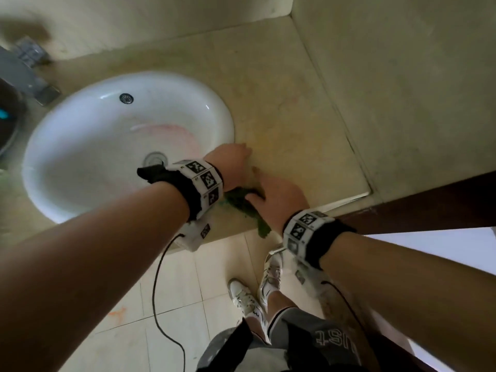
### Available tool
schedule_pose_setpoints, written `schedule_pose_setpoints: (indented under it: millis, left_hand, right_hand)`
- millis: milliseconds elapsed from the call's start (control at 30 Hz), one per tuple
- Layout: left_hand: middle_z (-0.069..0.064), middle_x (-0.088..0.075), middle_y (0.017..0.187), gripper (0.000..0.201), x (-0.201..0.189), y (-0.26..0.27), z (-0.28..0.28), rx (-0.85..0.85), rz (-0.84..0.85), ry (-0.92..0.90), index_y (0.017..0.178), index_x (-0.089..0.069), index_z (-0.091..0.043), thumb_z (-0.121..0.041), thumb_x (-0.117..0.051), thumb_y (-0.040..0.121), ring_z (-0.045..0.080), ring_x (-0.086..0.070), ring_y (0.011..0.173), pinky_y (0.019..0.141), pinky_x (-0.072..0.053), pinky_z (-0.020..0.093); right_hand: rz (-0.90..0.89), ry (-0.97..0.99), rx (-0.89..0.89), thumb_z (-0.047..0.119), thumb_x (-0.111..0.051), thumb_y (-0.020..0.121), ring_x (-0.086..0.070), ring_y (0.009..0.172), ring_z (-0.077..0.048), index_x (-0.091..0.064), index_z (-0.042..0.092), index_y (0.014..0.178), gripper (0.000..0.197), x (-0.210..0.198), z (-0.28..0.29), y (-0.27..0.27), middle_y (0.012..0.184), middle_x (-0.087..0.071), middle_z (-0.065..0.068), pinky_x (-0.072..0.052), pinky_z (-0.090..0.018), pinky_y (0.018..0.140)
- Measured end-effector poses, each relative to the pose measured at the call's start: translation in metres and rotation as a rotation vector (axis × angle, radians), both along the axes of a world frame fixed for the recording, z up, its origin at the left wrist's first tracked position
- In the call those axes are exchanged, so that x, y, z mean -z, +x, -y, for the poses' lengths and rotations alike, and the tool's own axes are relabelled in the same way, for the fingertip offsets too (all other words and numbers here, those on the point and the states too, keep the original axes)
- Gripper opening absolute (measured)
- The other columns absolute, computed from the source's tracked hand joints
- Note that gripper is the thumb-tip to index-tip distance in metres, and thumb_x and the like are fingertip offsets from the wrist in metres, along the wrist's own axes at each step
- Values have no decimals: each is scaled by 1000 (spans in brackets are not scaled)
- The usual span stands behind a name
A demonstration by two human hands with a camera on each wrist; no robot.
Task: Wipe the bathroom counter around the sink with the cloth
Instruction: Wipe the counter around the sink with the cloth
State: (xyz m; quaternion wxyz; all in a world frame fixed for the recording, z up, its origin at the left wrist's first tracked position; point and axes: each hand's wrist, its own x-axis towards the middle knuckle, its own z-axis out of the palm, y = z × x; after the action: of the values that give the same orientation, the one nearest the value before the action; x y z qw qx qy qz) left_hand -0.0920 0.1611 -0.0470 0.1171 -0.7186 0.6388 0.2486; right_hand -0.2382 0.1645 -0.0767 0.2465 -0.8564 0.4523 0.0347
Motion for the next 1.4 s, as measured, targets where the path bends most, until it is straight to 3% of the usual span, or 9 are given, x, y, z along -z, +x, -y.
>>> schedule_pose_setpoints:
  millis: [67,200,333,433,600,733,867,1133,1400]
  left_hand:
    - [10,-37,147,47,-5,-1,-13,-128,-20,-123,142,-40,-17,-16,-43,96,26,-38,133,109,-35,33]
    - [8,-53,112,24,3,-28,-46,-147,-4,-110,111,-58,-14,-26,-45,96,29,-58,96,73,-48,37]
    - [20,-46,130,35,16,-73,-61,-91,18,18,125,-51,-7,-27,-46,97,40,-44,120,100,-43,47]
    - [25,-29,144,47,22,-89,-51,-9,7,-6,137,-37,1,-15,-47,95,44,-23,136,113,-28,49]
    - [19,-36,143,41,24,-90,-38,65,-9,-87,135,-45,-1,-15,-42,97,37,-25,137,117,-22,43]
    - [15,-25,153,48,27,-80,-54,79,12,-172,145,-28,1,-15,-37,100,29,-16,144,118,-12,34]
    - [11,-17,157,52,39,-56,-67,-95,-79,-187,149,-21,-4,-14,-37,100,28,-10,146,117,-17,35]
    - [13,-13,158,40,51,-58,-66,-397,-99,-259,138,-44,-17,-27,-41,100,29,-9,146,116,-20,43]
    - [12,-34,149,38,58,-59,-76,-547,-7,-348,135,-47,-16,-28,-42,99,28,-31,139,111,-30,39]
  right_hand:
    - [-24,-68,49,39,-44,95,-51,118,-26,-32,25,145,54,-2,28,-28,130,-55,-6,-44,-36,93]
    - [-425,-7,-1,45,-41,94,0,146,-28,1,11,151,79,17,60,-74,159,3,-12,-13,-40,118]
    - [-482,25,-14,49,-30,94,19,144,-31,17,7,148,83,35,59,-78,155,24,-14,2,-44,119]
    - [-513,27,-15,50,-28,94,22,143,-31,21,8,147,83,37,59,-79,154,26,-14,5,-43,118]
    - [-490,-5,0,50,-33,93,20,144,-30,18,11,148,84,43,58,-79,156,22,-13,5,-42,117]
    - [-512,-29,-6,50,-33,93,18,144,-31,16,11,149,84,42,59,-79,156,21,-14,4,-44,118]
    - [-536,9,0,51,-30,94,20,144,-30,19,13,148,82,39,59,-78,156,23,-11,4,-43,117]
    - [-551,52,-12,52,-29,95,22,143,-29,20,15,148,81,31,60,-76,156,25,-10,6,-43,118]
    - [-497,29,-32,51,-31,94,21,143,-31,18,15,149,82,36,62,-79,156,24,-11,6,-45,116]
